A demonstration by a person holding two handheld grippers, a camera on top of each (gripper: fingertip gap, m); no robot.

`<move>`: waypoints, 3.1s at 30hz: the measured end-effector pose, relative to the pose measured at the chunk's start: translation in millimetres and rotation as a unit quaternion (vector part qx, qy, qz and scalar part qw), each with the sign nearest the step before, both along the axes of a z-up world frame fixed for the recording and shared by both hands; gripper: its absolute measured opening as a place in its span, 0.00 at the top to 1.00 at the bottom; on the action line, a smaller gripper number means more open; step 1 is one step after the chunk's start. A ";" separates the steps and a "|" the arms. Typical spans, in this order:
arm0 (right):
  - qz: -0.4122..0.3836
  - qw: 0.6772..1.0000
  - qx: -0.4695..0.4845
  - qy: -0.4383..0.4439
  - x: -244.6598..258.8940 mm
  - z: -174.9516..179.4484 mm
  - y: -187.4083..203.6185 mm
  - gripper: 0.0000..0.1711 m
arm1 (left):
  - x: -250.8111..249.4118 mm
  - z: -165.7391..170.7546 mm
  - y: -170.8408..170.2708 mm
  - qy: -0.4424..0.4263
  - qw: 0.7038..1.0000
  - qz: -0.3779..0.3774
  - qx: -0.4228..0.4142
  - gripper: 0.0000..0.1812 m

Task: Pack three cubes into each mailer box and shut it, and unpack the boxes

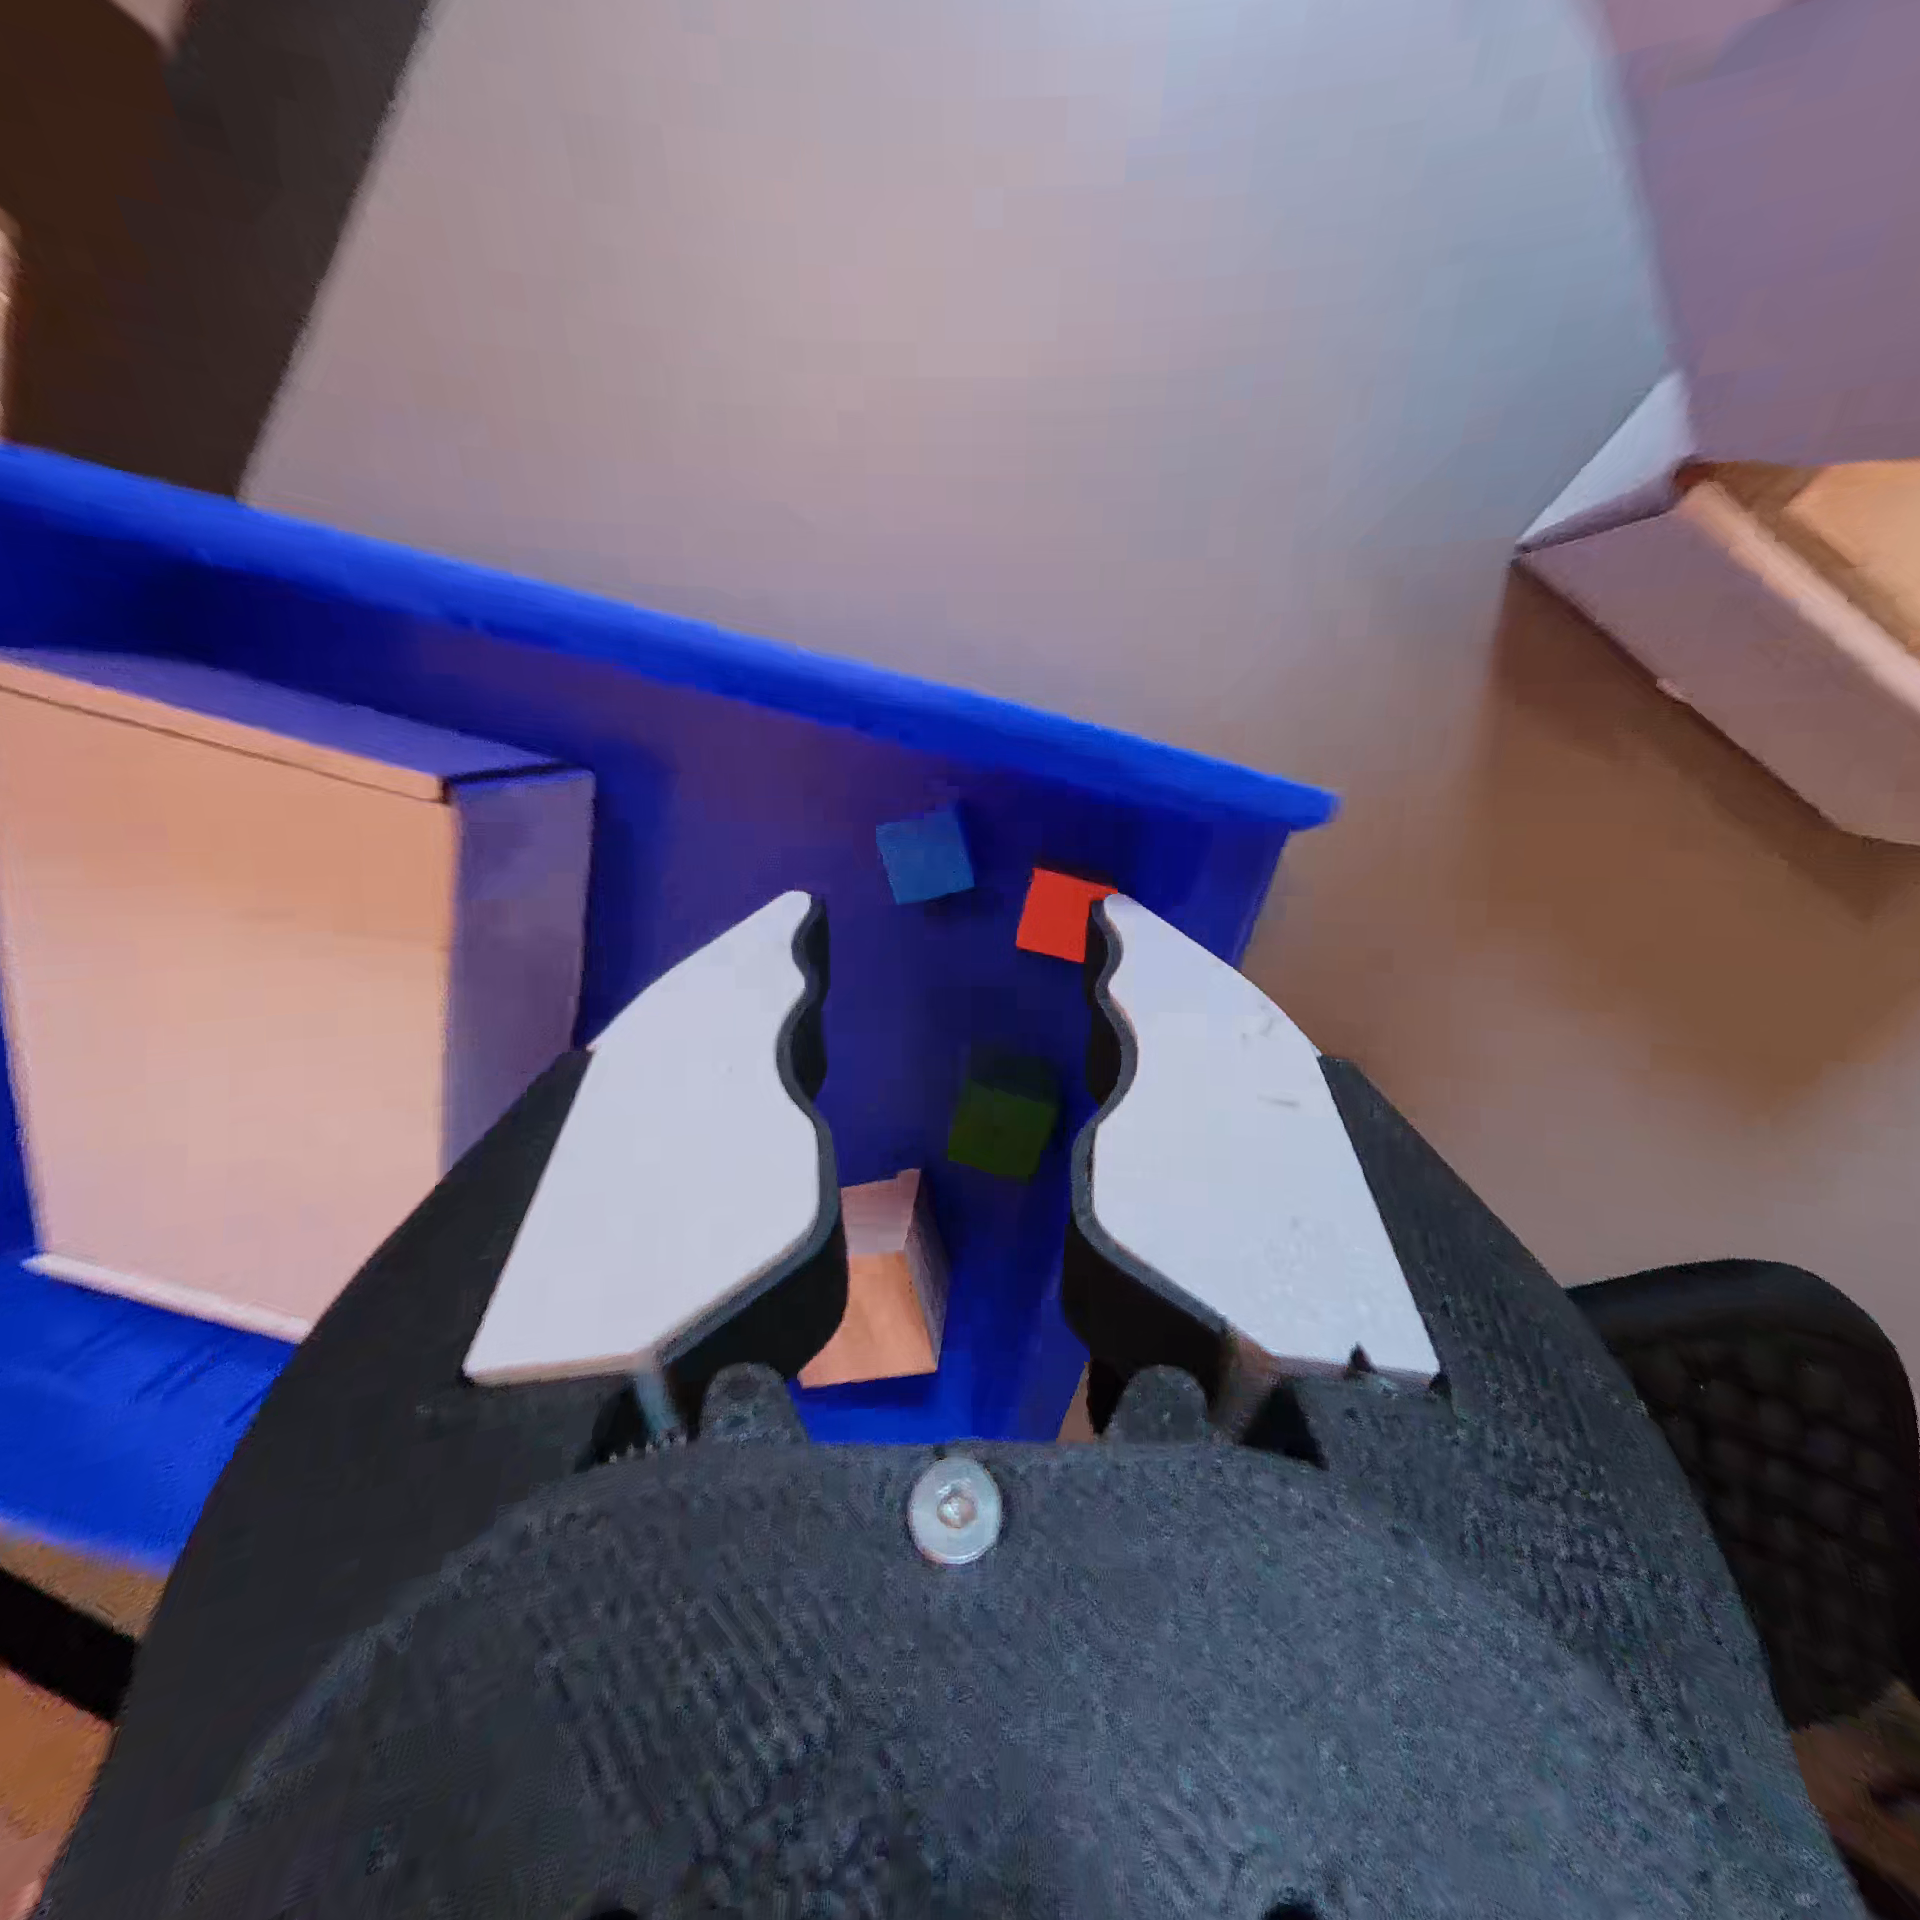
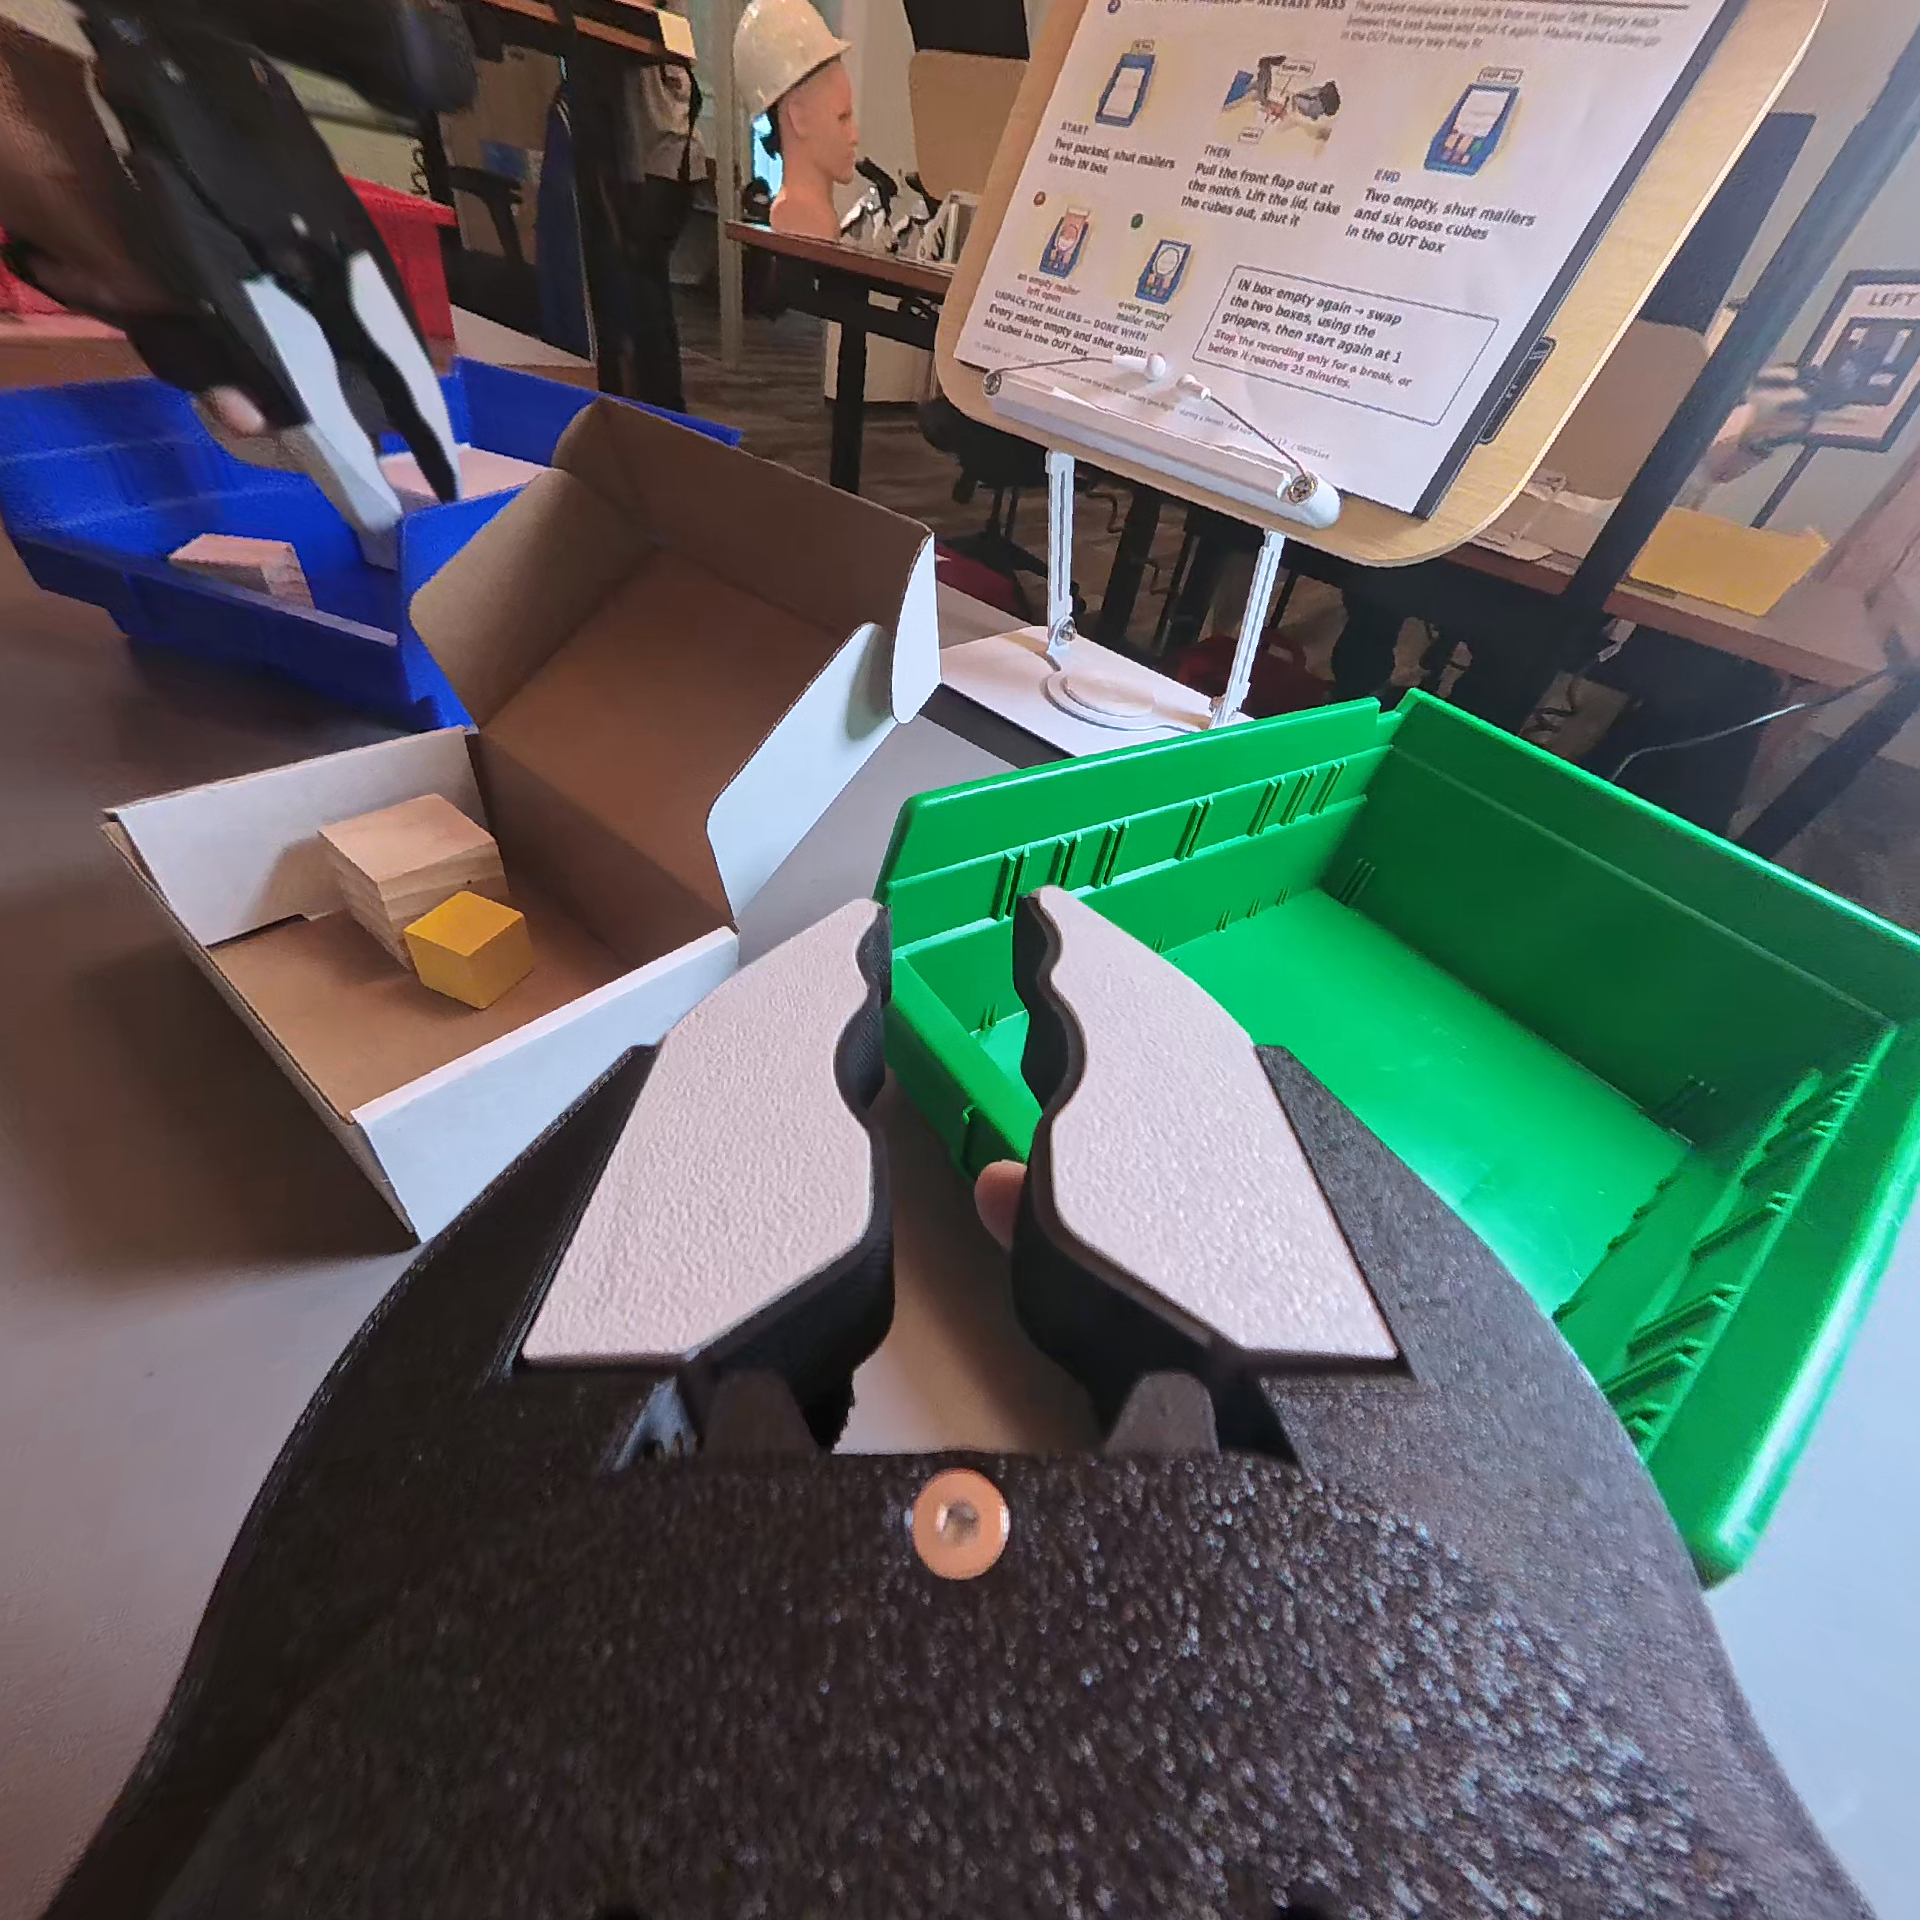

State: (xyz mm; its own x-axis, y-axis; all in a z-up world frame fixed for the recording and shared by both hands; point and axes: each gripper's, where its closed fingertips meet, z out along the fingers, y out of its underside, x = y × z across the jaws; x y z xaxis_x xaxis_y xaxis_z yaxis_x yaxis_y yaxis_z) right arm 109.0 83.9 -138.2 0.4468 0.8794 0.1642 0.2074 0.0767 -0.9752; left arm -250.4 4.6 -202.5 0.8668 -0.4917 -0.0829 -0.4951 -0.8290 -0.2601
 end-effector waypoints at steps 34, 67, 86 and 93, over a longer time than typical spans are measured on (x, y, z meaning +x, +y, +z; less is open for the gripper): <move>-0.019 1.000 -0.024 0.000 1.8 -9.1 12.8 0.88 | 171.2 69.2 -12.8 -0.064 0.957 -0.264 0.098 0.88; 0.030 0.999 -0.035 -0.015 -2.3 -14.3 -4.3 0.88 | 213.9 92.3 8.4 -0.213 0.908 -0.219 0.288 0.80; 0.062 0.977 -0.190 -0.077 -96.8 -25.8 -10.7 0.84 | 128.8 45.6 12.3 -0.378 0.860 0.066 0.337 0.83; 0.039 0.991 -0.086 -0.094 -101.6 -25.7 -17.6 0.96 | 148.3 38.1 -1.5 -0.306 0.884 0.002 0.354 0.94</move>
